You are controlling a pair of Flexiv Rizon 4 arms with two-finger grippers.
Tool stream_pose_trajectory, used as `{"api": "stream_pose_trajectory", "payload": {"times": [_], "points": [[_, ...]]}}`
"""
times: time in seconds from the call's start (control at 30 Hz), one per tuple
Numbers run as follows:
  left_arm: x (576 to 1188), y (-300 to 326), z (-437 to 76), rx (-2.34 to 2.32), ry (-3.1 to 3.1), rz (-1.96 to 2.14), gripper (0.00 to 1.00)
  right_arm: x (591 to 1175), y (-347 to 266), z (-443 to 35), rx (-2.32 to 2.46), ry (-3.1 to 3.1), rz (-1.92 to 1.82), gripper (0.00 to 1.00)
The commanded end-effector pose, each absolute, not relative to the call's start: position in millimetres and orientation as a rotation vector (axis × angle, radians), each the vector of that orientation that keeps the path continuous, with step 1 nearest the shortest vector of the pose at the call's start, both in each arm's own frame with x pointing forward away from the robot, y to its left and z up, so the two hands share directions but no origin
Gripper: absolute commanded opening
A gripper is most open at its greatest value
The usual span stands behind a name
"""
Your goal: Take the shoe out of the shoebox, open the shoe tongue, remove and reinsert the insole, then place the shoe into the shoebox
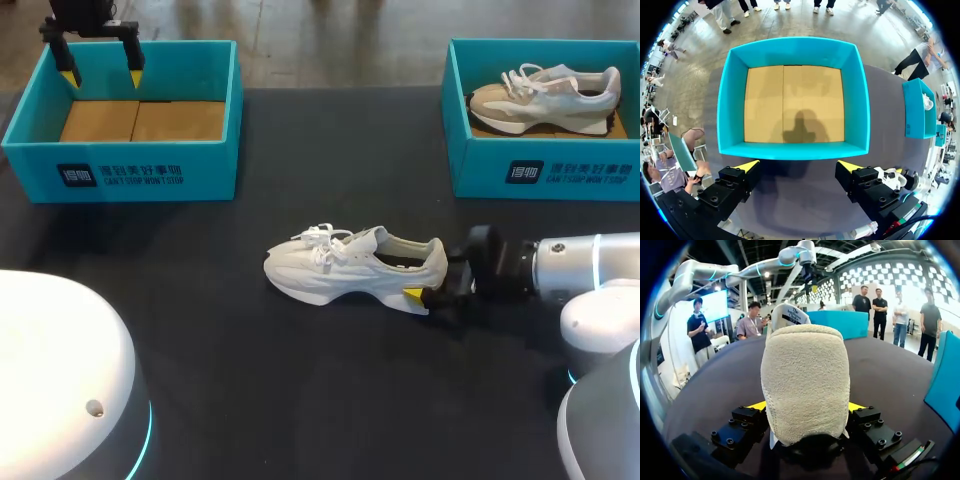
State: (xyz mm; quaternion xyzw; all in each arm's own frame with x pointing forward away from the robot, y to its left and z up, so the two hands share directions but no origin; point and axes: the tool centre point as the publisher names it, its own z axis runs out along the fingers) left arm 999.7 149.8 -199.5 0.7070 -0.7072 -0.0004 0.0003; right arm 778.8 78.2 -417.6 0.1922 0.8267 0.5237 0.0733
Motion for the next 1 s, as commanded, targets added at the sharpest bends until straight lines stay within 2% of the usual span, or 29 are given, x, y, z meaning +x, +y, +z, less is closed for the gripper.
{"api": "stream_pose_trajectory", "payload": {"times": [0.03, 1.0], "points": [[999.9, 149.9, -200.0, 2.221, -2.221, 0.0, 1.0, 779.5, 81.2, -419.8, 0.575, 2.491, 1.568, 0.0], [1000.5, 148.6, -196.1, 2.207, -2.22, 0.003, 1.0, 777.6, 82.1, -416.1, 0.518, 2.482, 1.587, 0.0]]}}
